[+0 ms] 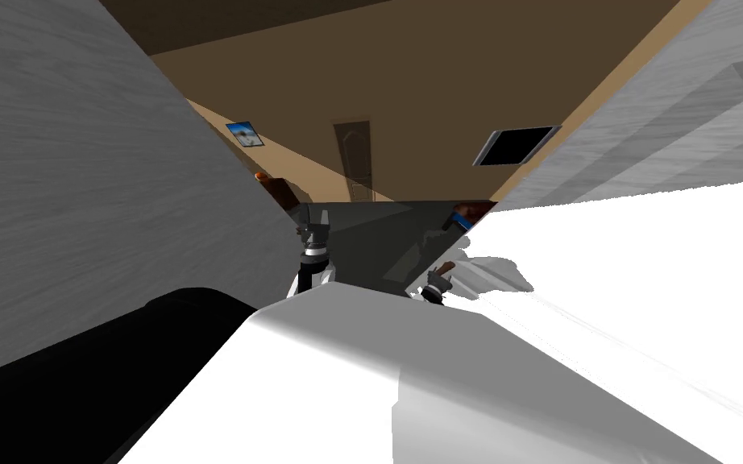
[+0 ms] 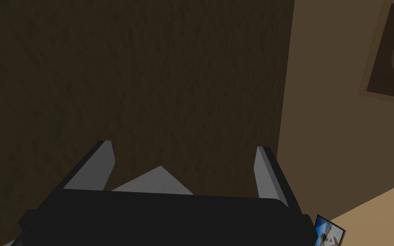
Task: Push the door open
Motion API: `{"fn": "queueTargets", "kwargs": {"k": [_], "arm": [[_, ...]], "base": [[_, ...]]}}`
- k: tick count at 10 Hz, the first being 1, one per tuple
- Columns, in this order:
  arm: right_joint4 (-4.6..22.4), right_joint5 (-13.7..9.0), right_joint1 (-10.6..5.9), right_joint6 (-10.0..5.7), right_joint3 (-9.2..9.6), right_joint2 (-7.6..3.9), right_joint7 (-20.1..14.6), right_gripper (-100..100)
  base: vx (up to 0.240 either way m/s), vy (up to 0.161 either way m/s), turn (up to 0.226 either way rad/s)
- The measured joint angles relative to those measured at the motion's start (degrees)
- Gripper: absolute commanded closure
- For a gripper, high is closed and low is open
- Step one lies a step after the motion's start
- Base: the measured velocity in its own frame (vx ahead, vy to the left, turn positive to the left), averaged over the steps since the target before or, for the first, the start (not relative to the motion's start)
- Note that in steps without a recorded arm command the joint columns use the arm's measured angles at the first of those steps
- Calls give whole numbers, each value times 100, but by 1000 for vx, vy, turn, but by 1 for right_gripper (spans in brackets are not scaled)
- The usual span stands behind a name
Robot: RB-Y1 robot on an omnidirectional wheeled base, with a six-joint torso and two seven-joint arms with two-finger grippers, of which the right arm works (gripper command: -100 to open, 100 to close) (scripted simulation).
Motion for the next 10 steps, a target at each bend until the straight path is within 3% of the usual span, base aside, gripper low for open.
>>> {"fn": "queueTargets", "kwargs": {"k": [4,6,8,10], "arm": [[127,-133,-54,-137,-228,59,-7,100],[12,-222,3,-127,-359,126,67,100],[112,-293,-69,-207,-487,200,64,100],[77,-363,-33,-235,-607,249,82,100]], "base": [[184,-27,-66],[191,-19,-50],[222,-31,-83],[162,-20,-40]]}}
